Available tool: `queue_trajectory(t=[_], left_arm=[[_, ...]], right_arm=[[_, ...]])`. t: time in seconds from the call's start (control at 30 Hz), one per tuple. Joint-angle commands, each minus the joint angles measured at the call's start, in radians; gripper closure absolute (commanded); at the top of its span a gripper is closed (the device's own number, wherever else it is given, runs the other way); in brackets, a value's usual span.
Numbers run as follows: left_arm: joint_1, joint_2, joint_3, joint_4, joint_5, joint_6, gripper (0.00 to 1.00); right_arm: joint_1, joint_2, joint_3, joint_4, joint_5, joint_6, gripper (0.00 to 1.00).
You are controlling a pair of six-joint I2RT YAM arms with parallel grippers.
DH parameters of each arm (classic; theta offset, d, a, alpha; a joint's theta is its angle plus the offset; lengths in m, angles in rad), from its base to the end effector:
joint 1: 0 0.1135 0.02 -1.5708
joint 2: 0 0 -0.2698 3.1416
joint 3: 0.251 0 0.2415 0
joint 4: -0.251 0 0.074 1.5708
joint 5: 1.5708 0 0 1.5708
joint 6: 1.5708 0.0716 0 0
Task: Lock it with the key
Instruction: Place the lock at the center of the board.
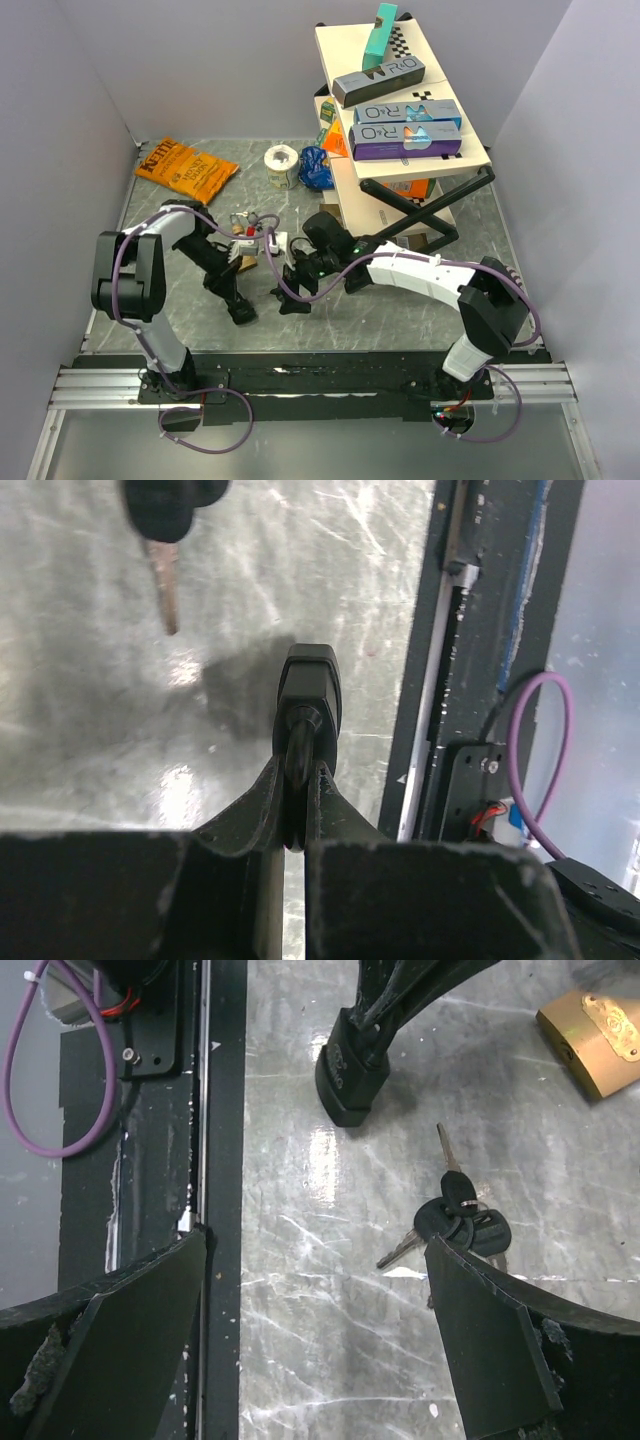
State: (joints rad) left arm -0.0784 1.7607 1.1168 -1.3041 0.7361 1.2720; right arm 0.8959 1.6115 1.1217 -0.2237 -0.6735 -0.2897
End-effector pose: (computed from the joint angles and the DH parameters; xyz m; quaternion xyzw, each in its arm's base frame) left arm 0.2427 -0.0673 0.1679 0.5202 0.7576 -0.3906 0.0539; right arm 0.1925 0.3120 0.2409 -0.5935 0.6353 0.4039 0.2847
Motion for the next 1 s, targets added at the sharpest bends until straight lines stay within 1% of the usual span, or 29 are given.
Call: queue_trajectory(t=[0.0,0.13,0.17,0.23,0.27,0.43,0.6,0.63,0.8,0.9,0.97], left_arm=[[-0.03,0.028,0.009,-0.063,0.026,0.061,0.97],[-0.031,0.078,0.034,-0.06,0.028,0.052,0.97],[-0.031,0.089,0.041,-0.058,0.028,0.041,0.93],[-0.031,0.109,0.06,-0.028,0.023,0.008,0.9],[-0.031,0.115,0.066,-0.014,0.02,-0.006,0.85],[-0.031,0.141,0.124,0.009,0.002,-0.036,0.72],[-0.031,0.158,0.167,0.02,-0.012,-0.051,0.68],[-0.031,0.161,0.169,0.017,-0.017,-0.052,0.66],[-0.031,0.148,0.176,0.019,-0.02,-0.059,0.63],[-0.031,0.131,0.186,0.012,-0.023,-0.063,0.59],[-0.026,0.112,0.189,0.012,-0.024,-0.069,0.54]], right_arm=[[-0.008,-0.058,-0.014,0.041,-0.008,-0.016,0.0],[-0.009,-0.053,-0.01,0.04,-0.005,-0.017,0.0],[-0.008,-0.052,-0.008,0.038,-0.005,-0.017,0.0],[-0.011,-0.047,0.0,0.031,-0.005,-0.019,0.0],[-0.012,-0.047,0.001,0.029,-0.005,-0.022,0.0],[-0.017,-0.041,0.013,0.017,-0.006,-0.028,0.0],[-0.023,-0.032,0.021,0.015,-0.012,-0.029,0.0],[-0.026,-0.03,0.021,0.014,-0.015,-0.029,0.0],[-0.029,-0.019,0.032,0.02,-0.023,-0.026,0.0],[-0.028,-0.01,0.039,0.023,-0.026,-0.029,0.0],[-0.029,-0.007,0.047,0.024,-0.029,-0.031,0.0]])
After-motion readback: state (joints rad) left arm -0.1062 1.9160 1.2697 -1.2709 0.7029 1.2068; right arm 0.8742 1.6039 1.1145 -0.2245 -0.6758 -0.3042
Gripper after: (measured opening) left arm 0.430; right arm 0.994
